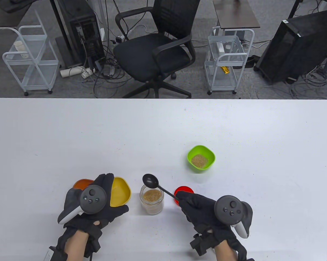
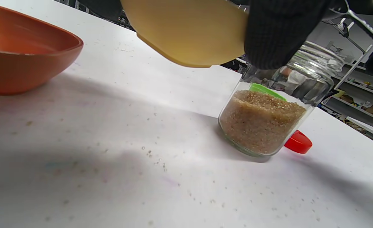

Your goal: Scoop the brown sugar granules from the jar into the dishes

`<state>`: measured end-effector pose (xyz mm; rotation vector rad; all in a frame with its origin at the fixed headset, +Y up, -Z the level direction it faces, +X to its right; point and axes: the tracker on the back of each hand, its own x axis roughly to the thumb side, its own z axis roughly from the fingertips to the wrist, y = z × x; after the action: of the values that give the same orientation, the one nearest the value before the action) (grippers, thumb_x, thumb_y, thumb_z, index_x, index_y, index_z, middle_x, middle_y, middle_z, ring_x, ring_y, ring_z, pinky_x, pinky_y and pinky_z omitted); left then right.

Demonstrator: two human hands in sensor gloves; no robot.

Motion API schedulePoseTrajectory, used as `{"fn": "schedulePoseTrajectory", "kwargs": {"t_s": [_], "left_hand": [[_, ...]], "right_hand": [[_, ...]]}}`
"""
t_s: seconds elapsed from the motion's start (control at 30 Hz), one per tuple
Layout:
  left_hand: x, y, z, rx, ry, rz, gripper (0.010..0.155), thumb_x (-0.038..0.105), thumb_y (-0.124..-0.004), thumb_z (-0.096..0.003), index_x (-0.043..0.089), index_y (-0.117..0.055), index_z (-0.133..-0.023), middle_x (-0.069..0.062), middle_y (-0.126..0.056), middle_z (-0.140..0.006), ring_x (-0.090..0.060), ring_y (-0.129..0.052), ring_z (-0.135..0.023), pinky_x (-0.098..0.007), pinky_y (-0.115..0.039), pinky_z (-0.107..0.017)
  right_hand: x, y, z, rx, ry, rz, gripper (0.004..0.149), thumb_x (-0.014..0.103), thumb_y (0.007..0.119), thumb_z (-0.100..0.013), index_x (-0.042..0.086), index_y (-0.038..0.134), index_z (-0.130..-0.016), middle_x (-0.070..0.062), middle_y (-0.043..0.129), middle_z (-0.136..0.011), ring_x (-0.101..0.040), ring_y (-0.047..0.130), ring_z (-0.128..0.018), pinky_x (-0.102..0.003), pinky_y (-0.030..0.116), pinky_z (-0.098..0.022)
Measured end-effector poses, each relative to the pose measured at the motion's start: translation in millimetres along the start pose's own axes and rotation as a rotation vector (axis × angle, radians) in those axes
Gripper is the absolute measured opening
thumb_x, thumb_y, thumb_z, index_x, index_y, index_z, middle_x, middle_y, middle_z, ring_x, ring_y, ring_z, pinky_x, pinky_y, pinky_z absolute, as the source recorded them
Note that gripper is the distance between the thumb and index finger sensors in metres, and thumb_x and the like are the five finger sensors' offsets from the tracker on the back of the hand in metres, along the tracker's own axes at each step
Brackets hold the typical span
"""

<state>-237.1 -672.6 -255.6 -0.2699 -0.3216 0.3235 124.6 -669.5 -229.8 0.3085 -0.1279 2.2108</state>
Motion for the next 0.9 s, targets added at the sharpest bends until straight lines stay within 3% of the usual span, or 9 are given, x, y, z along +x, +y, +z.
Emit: {"fn": "schedulePoseTrajectory", "kwargs": {"t_s": [0.5,0.73,0.9], "left_hand": [[4.9,-12.4,2.7,-0.003,-0.023,-0.012,0.114,0.06,-0.086,-0.054,-0.004,-0.016,-0.117,-0.035,-0.019,-0.12,-0.06,-0.036,-0.109,-0.062,-0.055,-0.081],[1.8,-15.2,0.7,-0.018,-0.005,-0.003,0.114,0.059,-0.087,-0.0541,-0.004,-0.016,-0.117,-0.035,-0.018,-0.12,-0.06,-0.039,-0.107,-0.06,-0.056,-0.081],[4.3,-21.1,-1.4,-0.038,0.003,-0.02,0.114,0.06,-0.086,-0.054,-0.005,-0.016,-0.117,-0.035,-0.018,-0.119,-0.059,-0.039,-0.107,-0.059,-0.056,-0.081]], "right_hand": [[15.2,-9.0,-0.3,-0.014,-0.011,0.098,0.04,0.04,0.083,-0.051,0.022,0.091,-0.087,0.007,0.103,-0.053,-0.015,0.107,-0.029,-0.039,0.094,-0.034],[46.8,-25.7,-14.4,0.046,-0.067,0.314,0.04,0.039,0.084,-0.051,0.022,0.092,-0.086,0.007,0.104,-0.053,-0.016,0.107,-0.029,-0.039,0.094,-0.034],[73.4,-31.5,-28.7,0.146,-0.112,0.479,0.04,0.039,0.084,-0.051,0.022,0.092,-0.086,0.006,0.104,-0.052,-0.016,0.107,-0.029,-0.04,0.094,-0.034]]}}
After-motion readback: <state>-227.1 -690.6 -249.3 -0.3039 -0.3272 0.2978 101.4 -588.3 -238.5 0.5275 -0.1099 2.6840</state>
